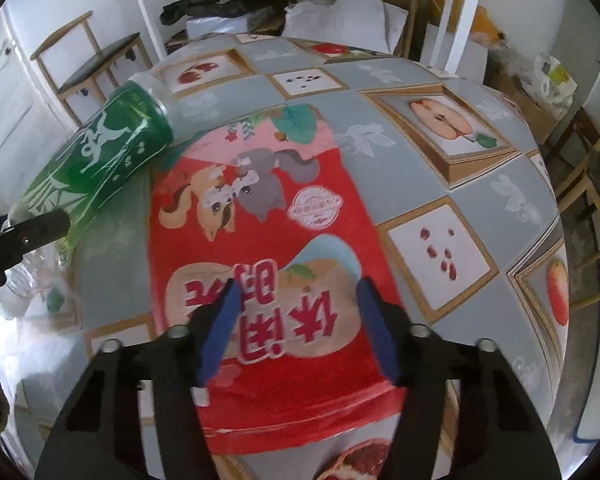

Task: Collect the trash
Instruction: 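Grasp the green-labelled plastic bottle with the left gripper while the right gripper grasps the red snack bag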

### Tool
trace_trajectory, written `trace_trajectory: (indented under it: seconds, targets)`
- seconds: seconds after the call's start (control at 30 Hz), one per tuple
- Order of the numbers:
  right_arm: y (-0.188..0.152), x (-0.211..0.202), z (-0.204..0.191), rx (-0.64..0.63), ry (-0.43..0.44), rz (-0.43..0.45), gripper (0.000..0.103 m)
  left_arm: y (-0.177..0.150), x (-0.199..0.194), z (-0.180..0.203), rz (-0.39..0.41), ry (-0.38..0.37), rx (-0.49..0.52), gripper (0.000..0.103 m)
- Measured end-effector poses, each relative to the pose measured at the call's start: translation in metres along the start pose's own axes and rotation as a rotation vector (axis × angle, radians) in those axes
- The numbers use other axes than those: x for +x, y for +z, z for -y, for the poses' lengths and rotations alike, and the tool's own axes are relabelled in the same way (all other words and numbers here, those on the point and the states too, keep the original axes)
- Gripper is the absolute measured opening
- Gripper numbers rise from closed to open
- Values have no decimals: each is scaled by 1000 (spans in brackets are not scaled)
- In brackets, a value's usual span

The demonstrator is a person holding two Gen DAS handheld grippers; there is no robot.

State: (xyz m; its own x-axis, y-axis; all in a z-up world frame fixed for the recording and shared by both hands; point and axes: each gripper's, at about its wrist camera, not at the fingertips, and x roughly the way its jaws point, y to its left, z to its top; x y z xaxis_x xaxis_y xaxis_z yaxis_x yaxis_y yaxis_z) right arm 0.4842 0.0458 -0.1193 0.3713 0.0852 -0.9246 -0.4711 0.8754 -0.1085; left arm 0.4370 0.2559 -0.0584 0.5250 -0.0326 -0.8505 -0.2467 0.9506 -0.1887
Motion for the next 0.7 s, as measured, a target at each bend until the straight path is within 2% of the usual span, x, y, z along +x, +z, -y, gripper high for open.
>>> trace_trajectory:
  seconds: [0.07,0.23,0.43,0.7]
  targets:
    - [-5,-4,-5,-5,-3,-5,43,-8,-5,0,-3,-13,-15,70]
    - [-25,-16,-10,9,5,-24,39,-42,-26,3,-26,-55,-45,69]
    - [-77,-44,-13,30,6,-40,38,-105,-61,11,-33,-96,-57,69]
    - [-168,-92,-17,76,9,-47,38,-190,-109,16,-24,-148,-108,69]
